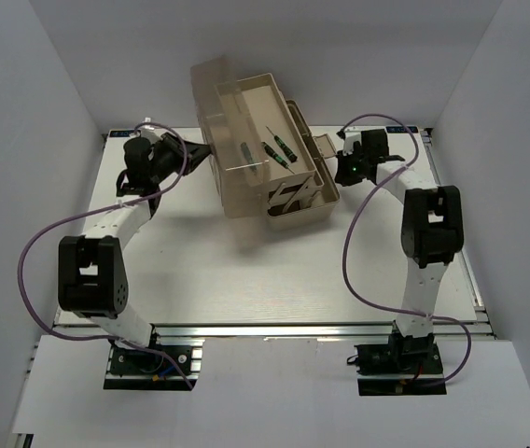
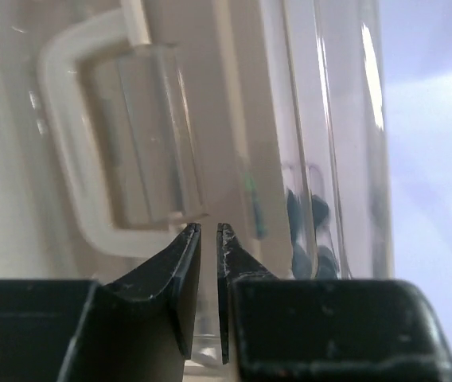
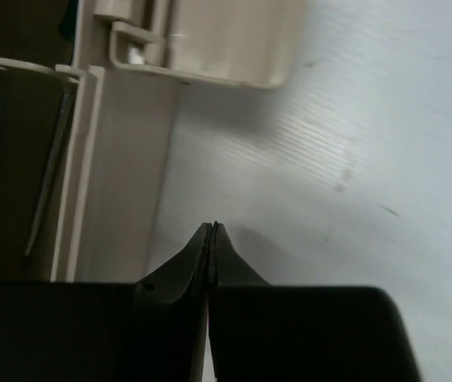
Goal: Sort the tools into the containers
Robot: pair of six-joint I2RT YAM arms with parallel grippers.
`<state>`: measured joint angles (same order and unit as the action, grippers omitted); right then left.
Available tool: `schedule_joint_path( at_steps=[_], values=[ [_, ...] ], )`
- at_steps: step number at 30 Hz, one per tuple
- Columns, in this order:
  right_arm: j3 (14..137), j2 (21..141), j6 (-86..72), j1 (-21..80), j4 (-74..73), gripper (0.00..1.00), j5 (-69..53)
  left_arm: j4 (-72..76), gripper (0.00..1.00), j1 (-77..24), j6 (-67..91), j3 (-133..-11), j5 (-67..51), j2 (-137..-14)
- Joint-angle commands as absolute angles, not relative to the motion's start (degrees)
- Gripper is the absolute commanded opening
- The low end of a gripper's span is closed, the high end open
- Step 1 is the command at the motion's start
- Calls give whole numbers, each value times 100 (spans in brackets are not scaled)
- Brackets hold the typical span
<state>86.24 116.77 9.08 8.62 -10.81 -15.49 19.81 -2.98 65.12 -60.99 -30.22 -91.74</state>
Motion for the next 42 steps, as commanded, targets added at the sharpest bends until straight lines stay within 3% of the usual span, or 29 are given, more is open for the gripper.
schedule_joint_path(
  at_steps=[1,6,12,18,23,30,38,42],
  values=[
    [9185,11768,1142,958,-1573,0,-2503,2417,26,-685,6653,-6521,-3699,-9421],
    [9062,11672,774,1107,-1512,0,-3918,2355,27,-1396,6714,-7268,-4156,-10334],
    [8886,11426,317,1406,-1327,0,-3762,2699,26,-1723,7031,-7488,-4448,-10855],
    [8623,11189,44,1669,-1274,0,-3788,2137,27,-1635,6505,-7559,-4193,-10434],
    [8166,10820,228,2196,-1310,0,-3815,1303,31,-1442,5575,-7454,-3596,-9354],
    [7875,10670,-184,2742,-1063,0,-3358,36,49,-942,4352,-7102,-2471,-8017],
    [7164,9924,-325,2093,-696,2,-2453,-1045,59,-571,3473,-7189,-1566,-7637],
    [6812,9729,-448,1548,-134,5,-3056,-1169,60,-527,3103,-7592,-1485,-7944]
  ],
)
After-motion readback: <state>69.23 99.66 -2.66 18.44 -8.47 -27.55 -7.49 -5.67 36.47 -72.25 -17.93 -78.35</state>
